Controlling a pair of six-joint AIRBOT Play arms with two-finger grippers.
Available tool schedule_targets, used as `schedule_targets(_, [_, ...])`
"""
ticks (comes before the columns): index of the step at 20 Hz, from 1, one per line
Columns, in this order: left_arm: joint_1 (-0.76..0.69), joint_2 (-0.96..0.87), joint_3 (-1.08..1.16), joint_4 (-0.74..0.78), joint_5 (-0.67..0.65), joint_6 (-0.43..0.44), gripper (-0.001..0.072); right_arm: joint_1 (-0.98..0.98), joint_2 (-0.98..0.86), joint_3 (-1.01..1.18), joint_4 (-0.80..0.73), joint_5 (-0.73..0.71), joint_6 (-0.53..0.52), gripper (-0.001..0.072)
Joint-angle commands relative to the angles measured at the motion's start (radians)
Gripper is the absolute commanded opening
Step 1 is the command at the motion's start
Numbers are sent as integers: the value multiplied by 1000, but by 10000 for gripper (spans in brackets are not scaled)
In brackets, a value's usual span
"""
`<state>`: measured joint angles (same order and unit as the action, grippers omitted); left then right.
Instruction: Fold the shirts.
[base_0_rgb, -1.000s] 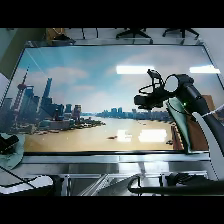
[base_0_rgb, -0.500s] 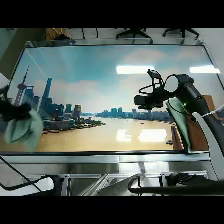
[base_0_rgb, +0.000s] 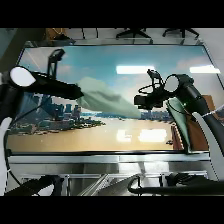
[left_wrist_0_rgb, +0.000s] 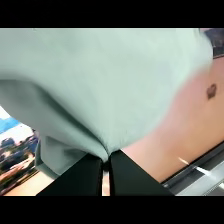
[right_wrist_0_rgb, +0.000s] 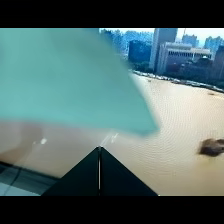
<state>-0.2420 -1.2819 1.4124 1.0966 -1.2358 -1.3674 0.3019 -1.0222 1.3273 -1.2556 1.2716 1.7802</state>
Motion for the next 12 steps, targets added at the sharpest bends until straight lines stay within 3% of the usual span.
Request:
schedule_targets(1, [-85, -80, -23, -22, 85, -10, 20, 1, 0, 0, 3, 0, 0, 15])
schedule_targets(2, [-85, -106, -23, -29, 85, -14, 20, 1, 0, 0, 3, 1, 0, 15])
schedule_targets(3, [-85, -127, -23, -28, 82, -13, 83, 0, 0, 0, 1, 0, 0, 16])
schedule_targets(4, [-83, -142, -23, -27, 65, -13, 467, -1, 0, 1, 1, 0, 0, 16])
schedule_targets(5, [-75, -148, -23, -27, 34, -17, 697, -1, 0, 3, -2, -2, -4, 20])
schedule_targets(7, [-33, -148, -3, -15, -67, -17, 695, -13, 0, 16, -1, -16, -4, 25])
schedule_targets(8, [1, -142, 5, -19, -126, -18, 695, -21, 0, 24, 1, -16, -5, 114])
schedule_targets(9, [35, -126, -8, -18, -172, -18, 694, -29, 0, 25, 3, -16, -38, 330])
schedule_targets(10, [65, -98, -49, -21, -204, -21, 695, -29, -5, 24, 3, -13, -79, 368])
schedule_targets(12, [97, -19, -199, -27, -207, -29, 695, -22, -35, 24, 72, -7, -143, 364])
